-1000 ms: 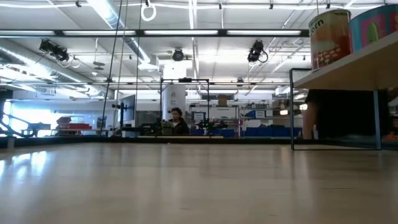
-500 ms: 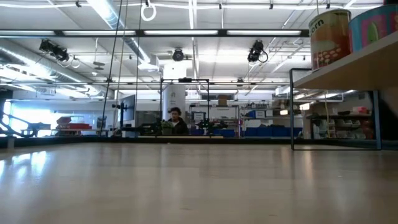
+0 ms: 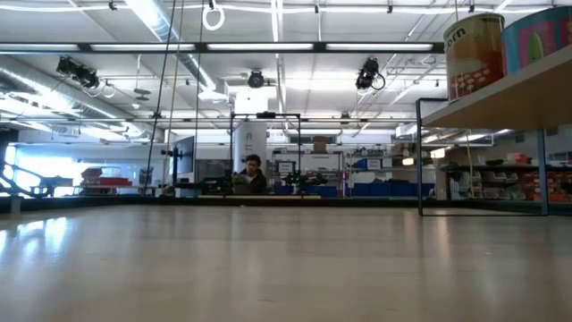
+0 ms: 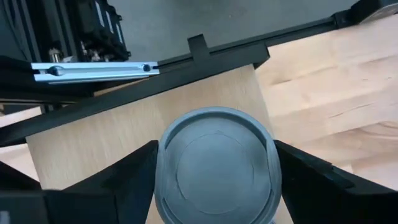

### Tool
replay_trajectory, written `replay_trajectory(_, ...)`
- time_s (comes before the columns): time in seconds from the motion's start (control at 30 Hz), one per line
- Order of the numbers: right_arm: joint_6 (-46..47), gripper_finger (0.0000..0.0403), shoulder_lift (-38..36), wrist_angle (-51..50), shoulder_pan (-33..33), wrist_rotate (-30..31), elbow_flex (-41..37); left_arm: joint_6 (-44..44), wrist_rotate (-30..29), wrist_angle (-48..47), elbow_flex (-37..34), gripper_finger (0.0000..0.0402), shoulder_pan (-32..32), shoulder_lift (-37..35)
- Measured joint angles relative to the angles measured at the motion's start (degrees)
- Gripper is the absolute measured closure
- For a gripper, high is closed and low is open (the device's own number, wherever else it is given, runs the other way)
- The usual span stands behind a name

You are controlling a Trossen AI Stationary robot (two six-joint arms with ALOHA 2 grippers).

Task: Pick and place cans onto a shelf
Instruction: Put the canned sliced carrots on the shelf, then adjust the cans on the shelf

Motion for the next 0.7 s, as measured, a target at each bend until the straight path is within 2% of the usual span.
replay_trajectory(0.2,1.73,0.0062,0.24,0.1,-0.28,0.47,-0.07,-0.01,0.0,-0.02,0.0,0.0196,0.0,0.02)
replay_trajectory(0.37,4.73,0.0049,0.25,-0.37,-0.37,1.68,3.9,-0.02,0.0,0.0,0.0,0.0196,0.02,0.0)
replay_trajectory(0.53,14.62,0.0054,0.22,-0.96,-2.85,13.52,14.62,-0.02,0.0,-0.02,0.0,0.0196,0.0,0.02)
replay_trajectory(0.6,21.81,0.0055,0.11,-2.82,-5.92,19.97,18.45,0.0,0.0,0.0,0.0,0.0196,0.01,0.02)
replay_trajectory(0.7,33.77,0.0056,-1.53,-9.61,-12.83,25.42,19.75,0.0,0.0,0.0,0.0,0.0196,0.0,0.02)
